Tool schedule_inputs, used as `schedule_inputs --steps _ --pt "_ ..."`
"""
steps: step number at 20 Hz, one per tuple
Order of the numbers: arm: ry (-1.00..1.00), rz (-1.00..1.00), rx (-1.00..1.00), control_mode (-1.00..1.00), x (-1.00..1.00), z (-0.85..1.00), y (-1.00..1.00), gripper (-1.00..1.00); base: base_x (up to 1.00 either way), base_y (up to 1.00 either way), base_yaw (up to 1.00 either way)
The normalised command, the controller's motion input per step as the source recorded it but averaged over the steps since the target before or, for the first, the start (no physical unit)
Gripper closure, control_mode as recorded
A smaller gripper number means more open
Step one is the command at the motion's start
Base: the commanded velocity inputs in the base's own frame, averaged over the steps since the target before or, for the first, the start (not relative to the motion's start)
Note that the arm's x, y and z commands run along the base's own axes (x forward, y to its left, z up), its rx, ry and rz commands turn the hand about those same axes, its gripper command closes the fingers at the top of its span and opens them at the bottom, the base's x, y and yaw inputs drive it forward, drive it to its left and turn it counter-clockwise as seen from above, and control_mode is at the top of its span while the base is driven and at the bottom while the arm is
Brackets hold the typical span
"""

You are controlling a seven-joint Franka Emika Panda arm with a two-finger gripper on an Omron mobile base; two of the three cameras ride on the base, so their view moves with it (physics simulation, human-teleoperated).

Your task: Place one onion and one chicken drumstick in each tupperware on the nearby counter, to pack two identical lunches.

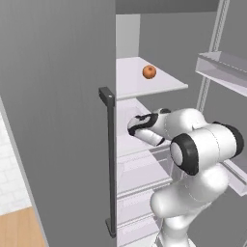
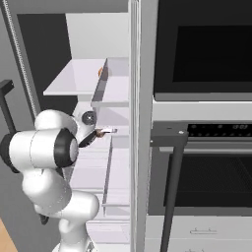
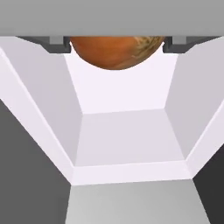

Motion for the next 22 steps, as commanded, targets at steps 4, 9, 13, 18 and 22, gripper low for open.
schedule_inputs --steps 4,9,13,18,22 --pt "0.08 -0.16 0.00 -1.00 -0.56 0.96 -0.37 1.00 0.00 0.00 0.00" --pt "0.12 -0.06 0.00 -1.00 -0.10 1.00 -0.08 1.00 0.00 0.00 0.00" --pt "0.00 0.00 0.00 -1.00 0.00 1.00 0.00 1.00 0.00 0.00 0.00" --pt "0.14 0.00 0.01 -1.00 -0.36 0.94 -0.03 1.00 0.00 0.00 0.00" --pt "0.28 0.00 0.02 -1.00 -0.95 0.55 -0.03 1.00 0.00 0.00 0.00"
